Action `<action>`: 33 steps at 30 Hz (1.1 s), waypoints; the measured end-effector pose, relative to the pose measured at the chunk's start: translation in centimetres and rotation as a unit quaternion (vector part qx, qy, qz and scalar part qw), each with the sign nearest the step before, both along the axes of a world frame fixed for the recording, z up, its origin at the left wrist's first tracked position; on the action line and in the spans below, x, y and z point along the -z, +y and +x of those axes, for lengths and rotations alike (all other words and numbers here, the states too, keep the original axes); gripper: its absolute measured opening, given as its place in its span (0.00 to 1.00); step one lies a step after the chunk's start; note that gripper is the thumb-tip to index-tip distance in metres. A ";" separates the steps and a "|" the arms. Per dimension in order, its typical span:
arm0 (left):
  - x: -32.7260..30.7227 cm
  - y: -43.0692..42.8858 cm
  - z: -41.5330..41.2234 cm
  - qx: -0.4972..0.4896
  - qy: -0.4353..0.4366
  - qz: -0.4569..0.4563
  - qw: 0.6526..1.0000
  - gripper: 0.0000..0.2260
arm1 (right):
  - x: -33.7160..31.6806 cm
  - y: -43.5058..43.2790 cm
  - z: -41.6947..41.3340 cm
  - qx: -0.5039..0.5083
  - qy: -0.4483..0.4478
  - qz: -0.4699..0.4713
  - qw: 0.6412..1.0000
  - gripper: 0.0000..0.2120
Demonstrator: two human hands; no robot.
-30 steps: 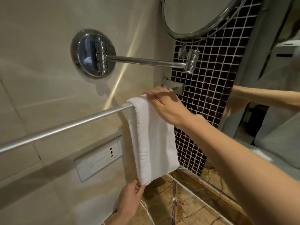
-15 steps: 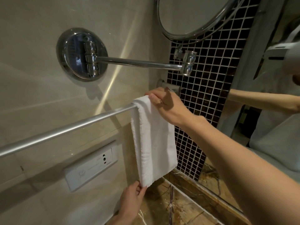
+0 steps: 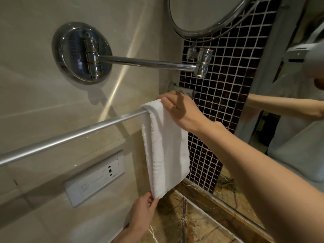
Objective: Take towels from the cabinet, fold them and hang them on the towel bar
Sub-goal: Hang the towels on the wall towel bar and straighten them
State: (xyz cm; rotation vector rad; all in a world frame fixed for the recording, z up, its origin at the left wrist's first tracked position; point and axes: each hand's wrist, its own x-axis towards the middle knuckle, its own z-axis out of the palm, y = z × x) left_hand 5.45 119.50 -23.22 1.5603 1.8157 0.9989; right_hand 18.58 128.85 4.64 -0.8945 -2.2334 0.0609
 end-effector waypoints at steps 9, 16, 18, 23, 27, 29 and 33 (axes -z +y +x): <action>-0.5 0.4 0.3 -0.002 0.005 -0.002 1.000 0.10 | 0.0 0.4 0.3 -0.007 -0.002 0.011 1.000 0.24; -0.4 0.7 0.7 -0.012 0.006 0.000 1.000 0.14 | 0.0 0.6 0.3 0.001 -0.001 0.016 1.000 0.26; -0.5 0.6 0.8 -0.012 0.007 0.000 1.000 0.14 | 0.1 0.7 0.3 0.004 0.000 0.021 1.000 0.27; -0.6 0.7 0.9 -0.013 0.010 0.002 1.000 0.13 | 0.2 0.5 0.3 0.003 0.006 0.015 1.000 0.25; -0.6 0.4 0.7 -0.008 0.041 -0.008 0.999 0.12 | 0.2 0.4 0.3 0.000 0.009 0.005 1.000 0.26; -0.6 0.2 0.4 -0.008 0.054 -0.008 0.998 0.12 | 0.1 0.2 0.4 0.002 0.002 0.007 1.000 0.25; -0.9 -0.6 -0.1 -0.003 0.048 -0.021 0.999 0.03 | -0.2 -0.5 0.3 0.029 -0.024 0.004 0.999 0.24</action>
